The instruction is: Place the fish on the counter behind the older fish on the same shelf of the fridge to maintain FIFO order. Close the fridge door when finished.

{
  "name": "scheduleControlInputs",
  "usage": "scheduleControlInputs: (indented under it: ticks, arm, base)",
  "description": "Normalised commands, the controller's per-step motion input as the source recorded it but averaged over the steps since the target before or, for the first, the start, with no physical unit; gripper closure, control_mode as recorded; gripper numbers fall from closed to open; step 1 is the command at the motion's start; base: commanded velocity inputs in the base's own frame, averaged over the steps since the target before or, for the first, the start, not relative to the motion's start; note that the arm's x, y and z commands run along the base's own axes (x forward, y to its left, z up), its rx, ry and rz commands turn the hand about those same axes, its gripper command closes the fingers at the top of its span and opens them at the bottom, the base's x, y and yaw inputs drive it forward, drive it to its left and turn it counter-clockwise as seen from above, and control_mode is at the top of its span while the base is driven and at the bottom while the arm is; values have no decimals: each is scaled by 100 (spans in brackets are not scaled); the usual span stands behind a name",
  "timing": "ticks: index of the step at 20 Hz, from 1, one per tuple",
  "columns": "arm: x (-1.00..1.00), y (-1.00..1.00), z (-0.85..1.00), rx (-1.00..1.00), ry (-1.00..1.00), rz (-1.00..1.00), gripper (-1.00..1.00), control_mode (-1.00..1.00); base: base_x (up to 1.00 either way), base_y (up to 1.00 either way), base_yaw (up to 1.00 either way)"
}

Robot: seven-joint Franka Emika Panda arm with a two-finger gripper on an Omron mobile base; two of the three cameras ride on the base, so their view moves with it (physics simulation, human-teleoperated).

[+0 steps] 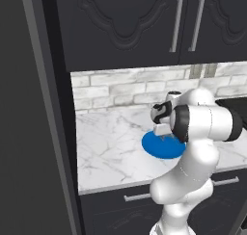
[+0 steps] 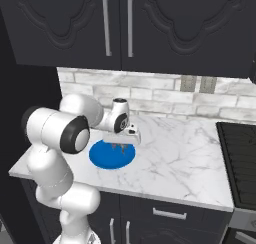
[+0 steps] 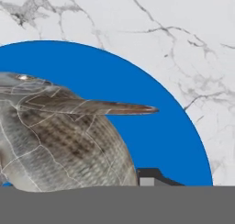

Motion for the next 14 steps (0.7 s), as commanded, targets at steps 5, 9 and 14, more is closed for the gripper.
scheduleControlInputs:
  ticks: [5,9,14]
  arm:
    - [-46,4,5,0,-28,0,100,-100]
    - [-74,0,21,0,-30,0,100,-100]
    - [-71,0,74,0,-19,0,100,-100]
  base:
    - [0,0,0]
    - [0,0,0]
    - [0,0,0]
